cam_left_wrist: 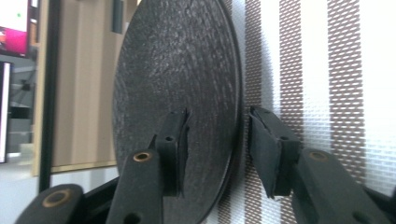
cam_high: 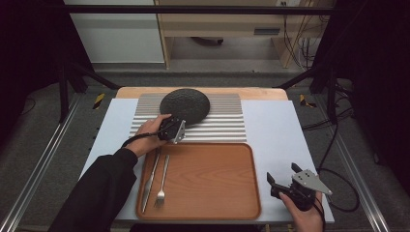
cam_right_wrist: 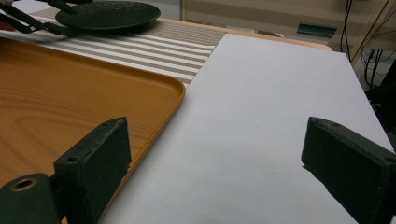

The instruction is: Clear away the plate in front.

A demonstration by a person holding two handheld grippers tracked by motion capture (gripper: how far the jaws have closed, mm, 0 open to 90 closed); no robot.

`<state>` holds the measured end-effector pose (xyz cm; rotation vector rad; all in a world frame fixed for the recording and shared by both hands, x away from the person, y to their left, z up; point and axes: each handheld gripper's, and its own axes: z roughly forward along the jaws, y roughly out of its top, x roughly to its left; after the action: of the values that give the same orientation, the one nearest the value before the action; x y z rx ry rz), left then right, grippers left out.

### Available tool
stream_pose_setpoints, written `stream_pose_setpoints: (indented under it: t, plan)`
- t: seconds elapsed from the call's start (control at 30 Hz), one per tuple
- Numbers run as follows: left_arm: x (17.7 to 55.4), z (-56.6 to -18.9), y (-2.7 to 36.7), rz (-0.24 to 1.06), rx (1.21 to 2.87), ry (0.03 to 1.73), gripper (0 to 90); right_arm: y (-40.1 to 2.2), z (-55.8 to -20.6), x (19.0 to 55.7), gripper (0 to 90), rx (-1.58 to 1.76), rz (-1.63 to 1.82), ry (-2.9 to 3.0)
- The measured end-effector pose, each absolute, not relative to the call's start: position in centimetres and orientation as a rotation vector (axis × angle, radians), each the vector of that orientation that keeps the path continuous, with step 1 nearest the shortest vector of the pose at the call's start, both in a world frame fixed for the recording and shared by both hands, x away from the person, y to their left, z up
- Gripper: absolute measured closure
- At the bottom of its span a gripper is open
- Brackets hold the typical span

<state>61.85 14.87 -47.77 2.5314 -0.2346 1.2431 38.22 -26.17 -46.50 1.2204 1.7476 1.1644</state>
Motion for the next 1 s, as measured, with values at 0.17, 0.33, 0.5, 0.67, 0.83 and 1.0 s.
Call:
stream_pose_setpoints:
  t: [0.17,0.33,0.5,0.67,0.83,1.0]
  plan:
    - [62.0,-48.0,14.7,1.264,2.536,-0.240,62.9,-26.3,-46.6,38.0,8.5,1.226,1.159,1.744]
    - [62.4,-48.5,14.9,1.269,2.547,-0.229,65.4,-26.4,-46.6,37.6,8.5,1.220,1.144,1.748]
    - [62.6,-48.8,14.9,1.296,2.540,-0.225,67.3,-26.6,-46.6,37.3,8.4,1.229,1.137,1.739]
    - [62.8,-49.1,14.7,1.335,2.530,-0.229,68.9,-26.8,-46.6,37.0,8.4,1.239,1.132,1.733]
    - [62.7,-49.6,14.4,1.400,2.528,-0.280,70.6,-27.0,-46.7,36.8,8.2,1.248,1.130,1.726]
    - [62.6,-49.8,14.0,1.415,2.557,-0.314,78.7,-27.0,-46.7,36.9,8.2,1.250,1.131,1.729]
